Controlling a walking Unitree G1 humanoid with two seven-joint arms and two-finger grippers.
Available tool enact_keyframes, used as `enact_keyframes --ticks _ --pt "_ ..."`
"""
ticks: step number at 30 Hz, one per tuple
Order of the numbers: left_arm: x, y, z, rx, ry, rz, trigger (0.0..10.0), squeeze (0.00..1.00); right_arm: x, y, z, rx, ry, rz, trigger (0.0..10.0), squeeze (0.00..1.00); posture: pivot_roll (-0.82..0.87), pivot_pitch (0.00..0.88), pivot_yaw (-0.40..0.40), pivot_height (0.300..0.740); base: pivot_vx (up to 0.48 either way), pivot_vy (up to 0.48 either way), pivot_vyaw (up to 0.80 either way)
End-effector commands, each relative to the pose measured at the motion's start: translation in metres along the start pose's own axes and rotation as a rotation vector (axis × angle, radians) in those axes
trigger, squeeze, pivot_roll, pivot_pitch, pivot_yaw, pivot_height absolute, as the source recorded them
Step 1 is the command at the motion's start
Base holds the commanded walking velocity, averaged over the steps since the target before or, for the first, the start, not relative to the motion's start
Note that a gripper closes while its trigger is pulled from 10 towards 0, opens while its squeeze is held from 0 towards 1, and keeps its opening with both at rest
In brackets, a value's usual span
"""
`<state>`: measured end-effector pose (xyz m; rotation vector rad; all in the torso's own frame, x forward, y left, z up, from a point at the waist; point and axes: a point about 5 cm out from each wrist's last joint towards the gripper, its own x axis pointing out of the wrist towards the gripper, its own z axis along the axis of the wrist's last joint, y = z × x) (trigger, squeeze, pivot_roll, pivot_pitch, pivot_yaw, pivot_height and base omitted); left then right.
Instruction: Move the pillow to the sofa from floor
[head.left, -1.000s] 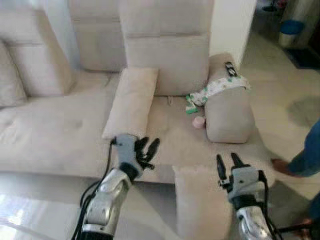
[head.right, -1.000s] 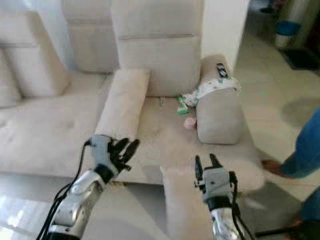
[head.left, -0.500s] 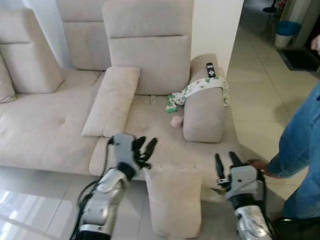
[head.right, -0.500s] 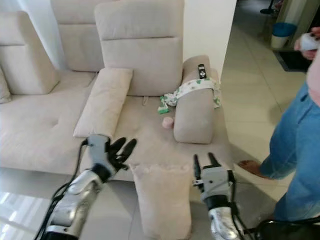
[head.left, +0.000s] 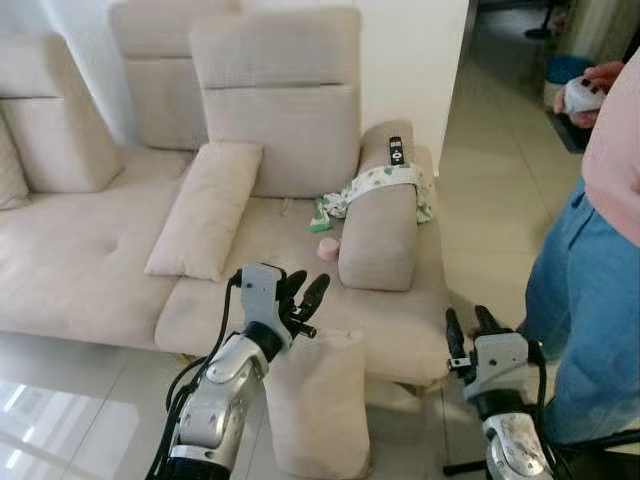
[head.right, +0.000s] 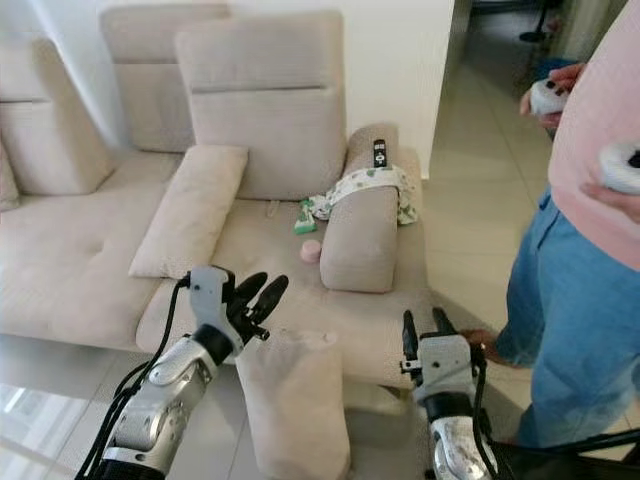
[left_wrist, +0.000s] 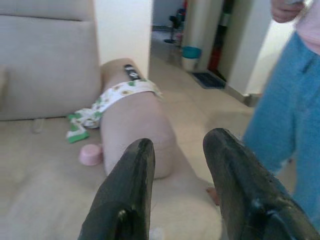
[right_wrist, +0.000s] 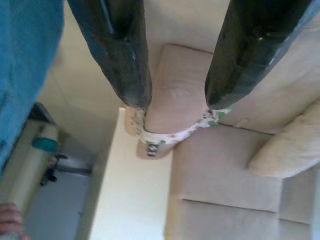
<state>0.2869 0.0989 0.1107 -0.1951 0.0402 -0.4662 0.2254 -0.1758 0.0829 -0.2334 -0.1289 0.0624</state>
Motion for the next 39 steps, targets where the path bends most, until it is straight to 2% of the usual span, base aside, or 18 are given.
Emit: enact_keyframes --ticks 1,3,6,7,9,11,14,22,27,35,37,39 --pt "0.0 0.006 -0.002 -0.015 0.014 0.032 10.0 0.0 0.003 0.008 -0.001 0.006 0.008 0.053 10.0 0.0 -0.09 0.0 0.08 0.74 0.0 0.0 0.0" --pt "0.004 0.01 -0.002 -0.075 0.018 0.079 10.0 0.0 0.008 0.014 0.004 -0.04 -0.031 0.137 10.0 0.0 -0.09 0.0 0.08 0.74 0.0 0.0 0.0" --pt "0.006 0.012 -0.002 -0.098 0.021 0.093 10.0 0.0 0.009 0.016 0.006 -0.061 -0.05 0.166 10.0 0.0 -0.08 0.0 0.081 0.74 0.0 0.0 0.0" --pt "0.007 0.014 -0.002 -0.138 0.021 0.123 10.0 0.0 0.01 0.019 0.009 -0.09 -0.075 0.202 10.0 0.0 -0.08 0.0 0.079 0.74 0.0 0.0 0.0" --pt "0.007 0.014 -0.002 -0.138 0.021 0.123 10.0 0.0 0.01 0.019 0.009 -0.09 -0.075 0.202 10.0 0.0 -0.08 0.0 0.079 0.74 0.0 0.0 0.0" --pt "0.007 0.023 -0.005 -0.182 0.027 0.205 10.0 0.0 0.01 0.019 0.012 -0.107 -0.099 0.224 10.0 0.0 -0.08 0.0 0.076 0.74 0.0 0.0 0.0" --pt "0.004 0.026 -0.007 -0.161 0.034 0.226 10.0 0.0 0.01 0.019 0.012 -0.103 -0.1 0.226 10.0 0.0 -0.07 0.0 0.074 0.74 0.0 0.0 0.0" --pt "-0.003 0.018 -0.009 -0.046 0.036 0.143 10.0 0.0 0.006 0.019 0.008 -0.067 -0.075 0.226 10.0 0.0 -0.06 0.0 0.078 0.74 0.0 0.0 0.0" --pt "-0.004 0.019 -0.01 -0.044 0.045 0.139 10.0 0.0 0.004 0.017 0.006 -0.062 -0.07 0.222 10.0 0.0 -0.06 0.0 0.079 0.74 0.0 0.0 0.0" --pt "-0.011 0.016 -0.008 0.015 0.026 0.089 10.0 0.0 -0.005 0.009 0.003 -0.034 -0.059 0.16 10.0 0.0 -0.06 0.0 0.078 0.74 0.0 0.0 0.0" --pt "-0.019 0.018 -0.009 0.025 0.021 0.084 10.0 0.0 -0.016 0.002 -0.001 0.002 -0.03 0.085 10.0 0.0 -0.05 0.0 0.076 0.74 0.0 0.0 0.0" --pt "-0.021 0.019 -0.01 0.021 0.023 0.089 10.0 0.0 -0.02 0.001 -0.002 0.015 -0.017 0.066 10.0 0.0 -0.05 0.0 0.075 0.74 0.0 0.0 0.0"
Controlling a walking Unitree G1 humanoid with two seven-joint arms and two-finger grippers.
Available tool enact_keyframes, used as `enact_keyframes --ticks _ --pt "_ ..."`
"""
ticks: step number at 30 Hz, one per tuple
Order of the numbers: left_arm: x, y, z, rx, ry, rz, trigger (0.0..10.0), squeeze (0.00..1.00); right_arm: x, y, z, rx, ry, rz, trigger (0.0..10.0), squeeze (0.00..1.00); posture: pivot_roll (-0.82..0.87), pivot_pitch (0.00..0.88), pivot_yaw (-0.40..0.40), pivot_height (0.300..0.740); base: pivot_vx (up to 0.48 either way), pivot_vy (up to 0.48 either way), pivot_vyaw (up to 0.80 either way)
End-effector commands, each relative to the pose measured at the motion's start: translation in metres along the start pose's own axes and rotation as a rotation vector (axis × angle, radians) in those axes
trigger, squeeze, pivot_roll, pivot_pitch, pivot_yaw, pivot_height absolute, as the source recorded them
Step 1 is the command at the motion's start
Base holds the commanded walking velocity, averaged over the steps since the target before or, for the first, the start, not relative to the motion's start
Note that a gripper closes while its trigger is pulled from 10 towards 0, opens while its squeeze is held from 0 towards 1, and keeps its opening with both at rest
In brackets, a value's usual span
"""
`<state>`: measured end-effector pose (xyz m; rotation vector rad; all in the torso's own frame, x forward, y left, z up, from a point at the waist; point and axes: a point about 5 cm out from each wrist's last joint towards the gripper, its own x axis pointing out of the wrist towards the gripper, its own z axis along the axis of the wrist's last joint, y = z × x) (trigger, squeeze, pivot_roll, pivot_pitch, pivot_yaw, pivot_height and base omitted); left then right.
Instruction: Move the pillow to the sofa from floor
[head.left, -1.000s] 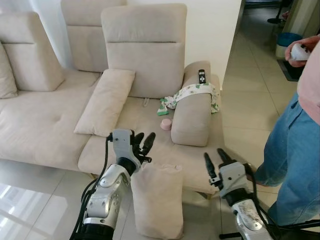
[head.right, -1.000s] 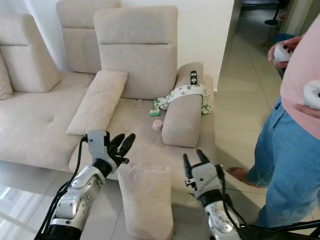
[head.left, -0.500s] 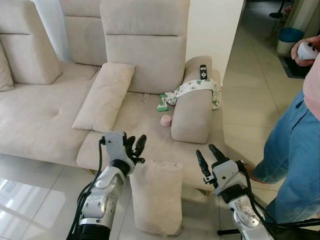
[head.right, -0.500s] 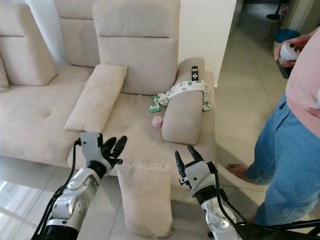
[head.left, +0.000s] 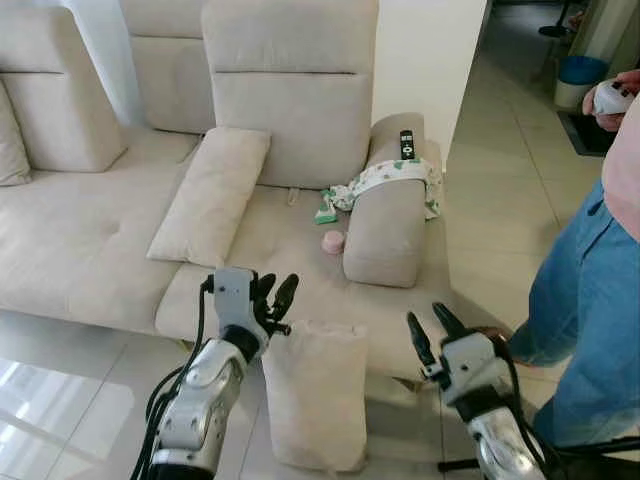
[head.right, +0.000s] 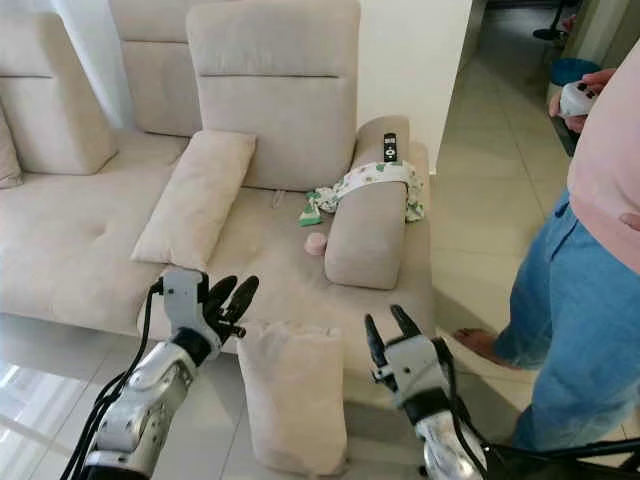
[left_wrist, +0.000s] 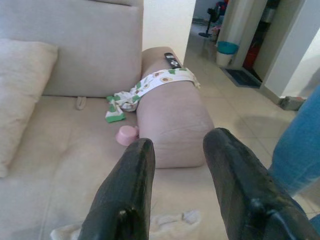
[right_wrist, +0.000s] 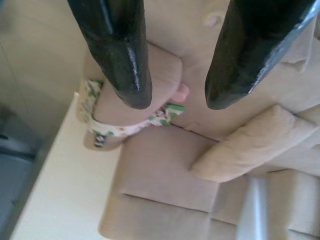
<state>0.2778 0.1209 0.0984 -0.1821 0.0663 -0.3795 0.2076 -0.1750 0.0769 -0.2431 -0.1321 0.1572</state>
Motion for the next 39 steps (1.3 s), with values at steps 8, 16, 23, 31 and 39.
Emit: enact_keyframes --ticks 8,16,23,31,39 --pt "-0.003 -0.004 -0.002 0.011 0.001 -0.02 10.0 0.0 0.0 -0.001 0.001 0.035 -0.003 -0.035 10.0 0.0 -0.05 0.0 0.076 0.74 0.061 0.0 0.0" --pt "-0.004 -0.003 -0.001 0.014 -0.001 -0.021 10.0 0.0 0.001 -0.003 0.001 0.028 -0.006 -0.036 10.0 0.0 -0.05 0.0 0.076 0.74 0.255 0.0 0.0" --pt "-0.005 -0.003 -0.001 0.014 -0.003 -0.022 10.0 0.0 0.003 -0.001 0.002 0.031 -0.009 -0.035 10.0 0.0 -0.04 0.0 0.078 0.74 0.258 0.0 0.0" --pt "-0.005 -0.002 -0.001 0.004 0.003 -0.015 10.0 0.0 0.003 0.0 0.002 0.032 -0.007 -0.032 10.0 0.0 -0.04 0.0 0.079 0.74 0.031 0.0 0.0" --pt "-0.003 0.003 0.0 0.052 0.008 0.027 10.0 0.0 0.008 0.007 0.002 0.016 -0.003 0.054 10.0 0.0 -0.05 0.0 0.084 0.74 0.0 0.0 0.0"
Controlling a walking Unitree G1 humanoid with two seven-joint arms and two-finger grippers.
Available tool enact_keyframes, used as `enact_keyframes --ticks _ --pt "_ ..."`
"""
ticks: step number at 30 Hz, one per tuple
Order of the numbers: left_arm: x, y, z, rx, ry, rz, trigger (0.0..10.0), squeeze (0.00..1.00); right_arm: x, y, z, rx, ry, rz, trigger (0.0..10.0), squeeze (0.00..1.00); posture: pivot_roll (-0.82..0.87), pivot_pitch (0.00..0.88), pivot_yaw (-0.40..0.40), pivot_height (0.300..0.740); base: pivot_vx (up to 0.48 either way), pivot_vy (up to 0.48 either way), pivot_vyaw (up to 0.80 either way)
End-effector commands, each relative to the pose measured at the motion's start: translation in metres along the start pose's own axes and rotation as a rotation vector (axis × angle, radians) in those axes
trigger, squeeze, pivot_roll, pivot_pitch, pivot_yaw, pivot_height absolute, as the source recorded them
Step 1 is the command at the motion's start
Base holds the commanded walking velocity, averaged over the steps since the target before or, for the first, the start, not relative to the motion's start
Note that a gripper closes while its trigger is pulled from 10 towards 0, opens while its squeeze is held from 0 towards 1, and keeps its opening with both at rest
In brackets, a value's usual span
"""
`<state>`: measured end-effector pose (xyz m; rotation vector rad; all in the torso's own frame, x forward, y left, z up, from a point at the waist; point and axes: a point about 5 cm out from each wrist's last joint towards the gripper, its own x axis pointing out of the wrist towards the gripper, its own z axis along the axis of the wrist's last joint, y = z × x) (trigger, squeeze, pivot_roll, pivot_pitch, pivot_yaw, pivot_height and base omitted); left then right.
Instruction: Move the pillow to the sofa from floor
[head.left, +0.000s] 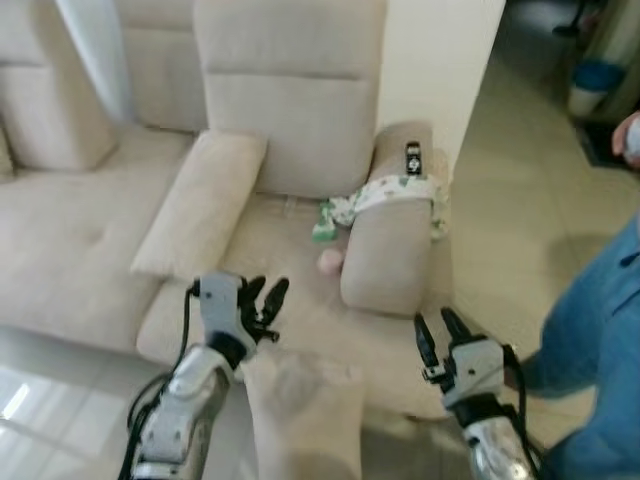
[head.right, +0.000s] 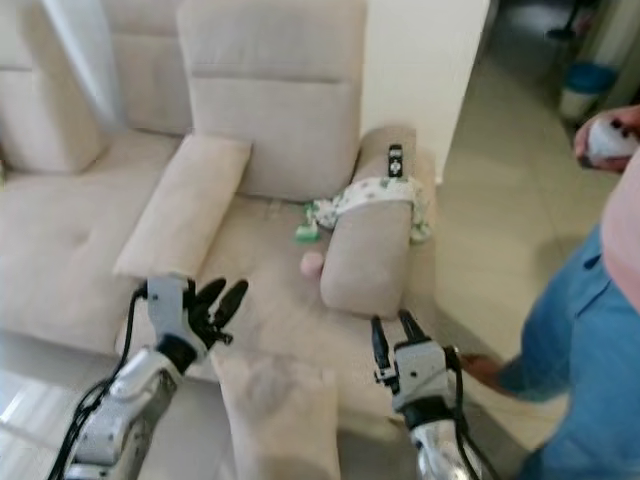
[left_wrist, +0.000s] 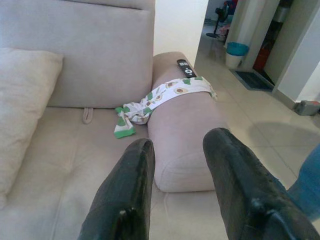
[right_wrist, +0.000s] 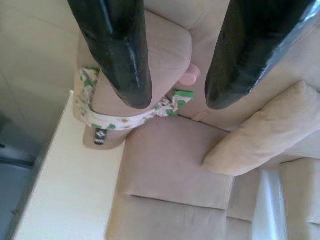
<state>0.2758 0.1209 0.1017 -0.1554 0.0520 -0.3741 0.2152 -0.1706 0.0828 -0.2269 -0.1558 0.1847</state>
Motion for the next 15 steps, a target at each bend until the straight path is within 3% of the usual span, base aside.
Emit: enact_keyframes --ticks 1,15 --pt "0.001 0.0064 -0.0029 0.043 0.016 0.038 10.0 0.0 0.0008 0.0064 -0.004 0.002 0.026 0.05 10.0 0.0 -0.05 0.0 0.084 0.74 0.0 0.0 0.0" --pt "0.0069 0.0102 0.0014 0.065 -0.001 0.083 10.0 0.0 0.0042 0.0126 -0.0043 0.02 0.034 0.116 10.0 0.0 -0.05 0.0 0.076 0.725 0.0 0.0 0.0"
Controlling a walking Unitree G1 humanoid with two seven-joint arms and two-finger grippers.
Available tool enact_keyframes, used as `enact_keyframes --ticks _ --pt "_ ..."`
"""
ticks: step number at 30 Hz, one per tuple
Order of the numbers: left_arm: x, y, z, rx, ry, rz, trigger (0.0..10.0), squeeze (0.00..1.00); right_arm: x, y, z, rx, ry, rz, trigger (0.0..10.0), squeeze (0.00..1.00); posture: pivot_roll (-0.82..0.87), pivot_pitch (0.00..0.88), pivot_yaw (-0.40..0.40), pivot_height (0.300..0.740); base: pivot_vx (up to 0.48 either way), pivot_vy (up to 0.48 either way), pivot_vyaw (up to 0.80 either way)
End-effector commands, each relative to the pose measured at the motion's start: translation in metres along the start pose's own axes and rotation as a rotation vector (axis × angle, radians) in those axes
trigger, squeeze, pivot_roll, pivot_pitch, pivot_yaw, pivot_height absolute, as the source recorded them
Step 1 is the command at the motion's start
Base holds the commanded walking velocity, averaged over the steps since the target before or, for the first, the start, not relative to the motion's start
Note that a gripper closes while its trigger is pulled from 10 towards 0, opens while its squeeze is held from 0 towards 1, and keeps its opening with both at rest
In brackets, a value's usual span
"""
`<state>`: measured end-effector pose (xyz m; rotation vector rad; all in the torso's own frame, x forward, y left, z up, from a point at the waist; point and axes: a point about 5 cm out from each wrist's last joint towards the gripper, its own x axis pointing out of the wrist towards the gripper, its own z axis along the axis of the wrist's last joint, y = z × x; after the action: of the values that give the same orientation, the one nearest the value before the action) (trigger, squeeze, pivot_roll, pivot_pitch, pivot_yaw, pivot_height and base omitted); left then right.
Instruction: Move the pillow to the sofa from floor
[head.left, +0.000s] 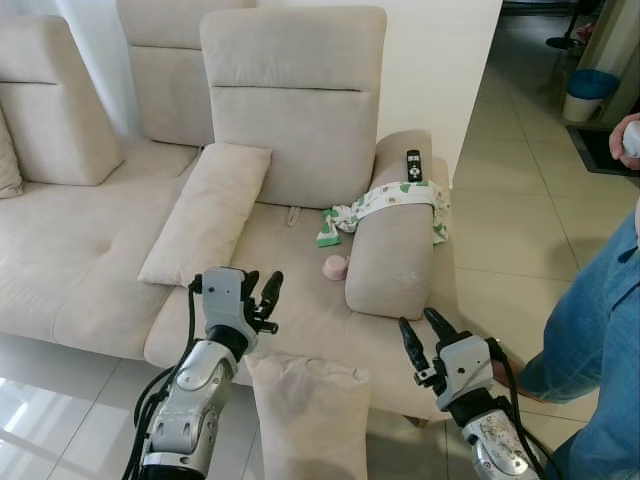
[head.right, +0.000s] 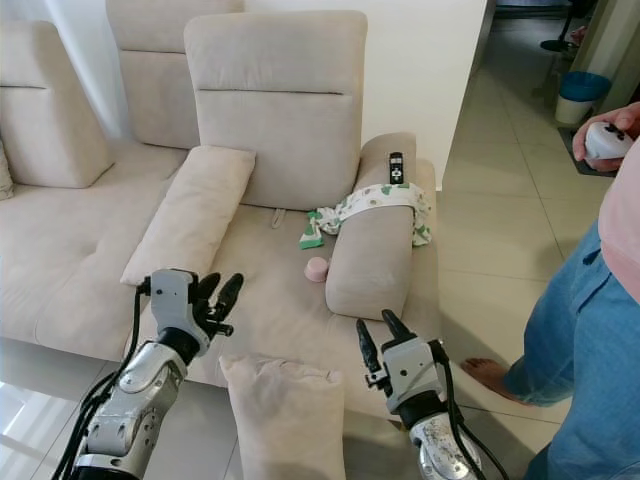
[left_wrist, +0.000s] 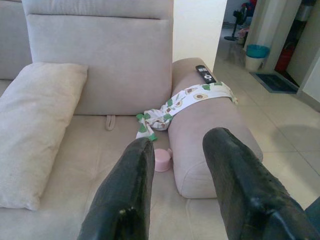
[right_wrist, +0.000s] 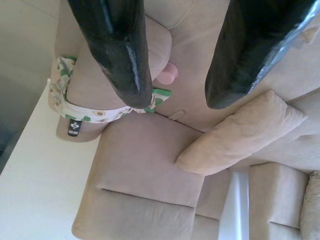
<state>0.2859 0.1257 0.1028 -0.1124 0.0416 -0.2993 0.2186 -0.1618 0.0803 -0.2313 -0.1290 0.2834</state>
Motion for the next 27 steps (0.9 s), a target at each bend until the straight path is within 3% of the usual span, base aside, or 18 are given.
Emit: enact_keyframes --ticks 1,27 --pt "-0.0005 0.0023 -0.0012 0.022 0.006 0.008 10.0 0.0 0.0 0.0041 -0.0032 0.016 0.018 0.016 10.0 0.0 -0.05 0.0 0.076 0.725 0.0 0.0 0.0" --pt "0.0034 -0.0035 0.0011 0.077 -0.021 -0.019 10.0 0.0 0.0053 0.0057 -0.0024 0.038 0.01 0.045 10.0 0.0 -0.05 0.0 0.08 0.635 0.0 0.0 0.0"
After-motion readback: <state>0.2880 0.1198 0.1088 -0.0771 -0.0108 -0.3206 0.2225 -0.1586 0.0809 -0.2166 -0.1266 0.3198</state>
